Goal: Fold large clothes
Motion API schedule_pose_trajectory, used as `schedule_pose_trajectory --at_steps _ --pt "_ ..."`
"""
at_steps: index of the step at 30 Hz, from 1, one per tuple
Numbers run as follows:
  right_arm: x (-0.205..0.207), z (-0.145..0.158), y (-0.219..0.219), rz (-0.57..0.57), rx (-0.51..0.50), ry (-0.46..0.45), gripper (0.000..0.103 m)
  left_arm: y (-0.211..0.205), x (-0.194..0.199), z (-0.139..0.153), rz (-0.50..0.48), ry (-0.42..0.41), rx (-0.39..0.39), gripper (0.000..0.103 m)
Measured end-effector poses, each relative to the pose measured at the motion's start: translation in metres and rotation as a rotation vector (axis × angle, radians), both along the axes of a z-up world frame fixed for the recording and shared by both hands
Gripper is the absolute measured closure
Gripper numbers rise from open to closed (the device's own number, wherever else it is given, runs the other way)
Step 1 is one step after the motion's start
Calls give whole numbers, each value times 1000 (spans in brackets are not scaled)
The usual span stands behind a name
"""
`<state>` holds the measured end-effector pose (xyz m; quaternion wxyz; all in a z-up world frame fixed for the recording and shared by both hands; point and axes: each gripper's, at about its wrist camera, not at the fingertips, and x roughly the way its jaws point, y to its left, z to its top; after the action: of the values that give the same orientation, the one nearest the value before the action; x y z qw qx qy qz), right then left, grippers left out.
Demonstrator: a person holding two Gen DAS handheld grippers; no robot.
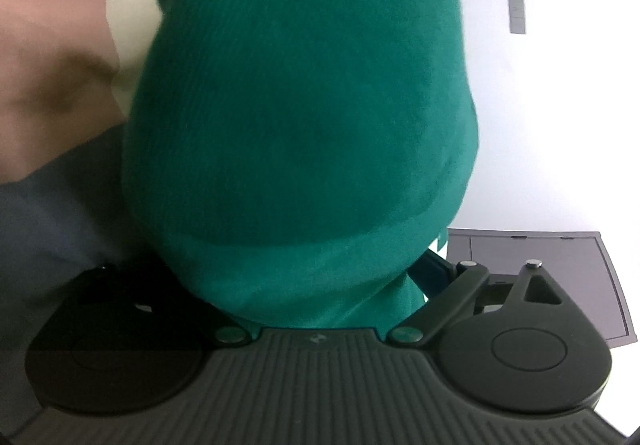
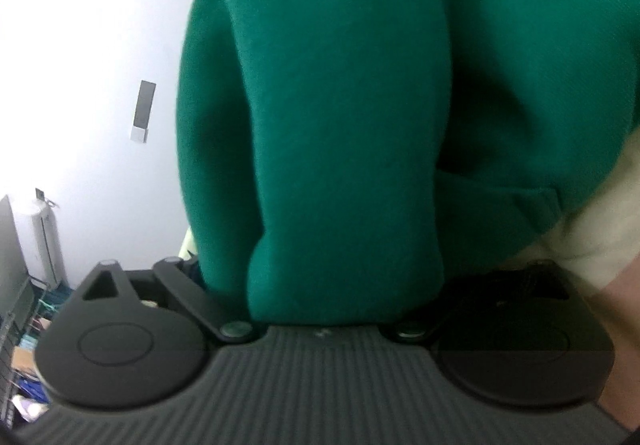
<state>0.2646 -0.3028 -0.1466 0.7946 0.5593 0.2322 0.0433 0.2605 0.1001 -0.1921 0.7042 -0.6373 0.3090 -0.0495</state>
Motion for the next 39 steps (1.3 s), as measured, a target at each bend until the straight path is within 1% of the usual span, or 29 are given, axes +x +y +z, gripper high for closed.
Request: schedule_pose_trajectory --at_steps 1,2,3,4,5,6,8,9,11,12,13,15,16,19,22,24,25,28,31,33,36,39 --pt "2 2 1 7 -10 -5 7 -1 -1 1 1 -6 14 12" --pt "-1 4 1 19 -23 -18 19 -2 -2 2 -3 -9 32 20" --pt "-1 6 0 29 -40 -22 26 -3 -1 3 -8 -10 51 24" --pt "-1 8 -1 41 -61 -23 34 -4 -3 6 -13 -17 65 34" --pt "1 10 -2 53 -74 -30 41 -6 -3 6 -19 -31 73 43" --pt "5 16 0 65 -92 -39 44 -7 -3 7 -26 -42 83 47" --pt "3 30 1 90 -150 -63 56 -9 -4 12 -43 -64 114 60" --pt "3 36 2 102 -174 -74 58 -7 -7 14 -49 -79 126 63" --pt "1 48 4 125 -218 -96 64 -9 -10 21 -67 -121 146 72" --pt "1 52 4 134 -234 -106 65 -6 -1 22 -76 -141 149 74" --pt "0 57 2 141 -245 -118 67 -8 -3 24 -87 -163 148 78" --pt "-6 67 -1 154 -265 -144 69 -6 -7 33 -105 -197 156 78" --pt "-1 67 -2 158 -273 -152 70 -8 -9 36 -112 -211 160 79" --pt "-4 83 -4 171 -302 -183 71 -15 -15 46 -141 -249 154 79" --pt "-9 99 -22 173 -325 -218 71 -24 -18 64 -181 -286 161 79" --pt "-22 114 -31 172 -352 -248 71 -33 -19 73 -202 -309 152 79" --pt "-31 118 -36 170 -363 -261 71 -40 -18 79 -216 -319 153 79" --pt "-31 132 -51 148 -396 -293 71 -67 -9 97 -259 -341 154 79" --pt "-41 148 -80 94 -410 -318 71 -102 -2 114 -301 -369 160 79" --pt "-35 153 -88 56 -415 -331 71 -127 9 125 -328 -387 165 79" --pt "-44 153 -120 -1 -409 -344 71 -167 25 137 -362 -403 182 79" --pt "-50 144 -150 -47 -397 -332 71 -204 45 137 -399 -399 207 79"
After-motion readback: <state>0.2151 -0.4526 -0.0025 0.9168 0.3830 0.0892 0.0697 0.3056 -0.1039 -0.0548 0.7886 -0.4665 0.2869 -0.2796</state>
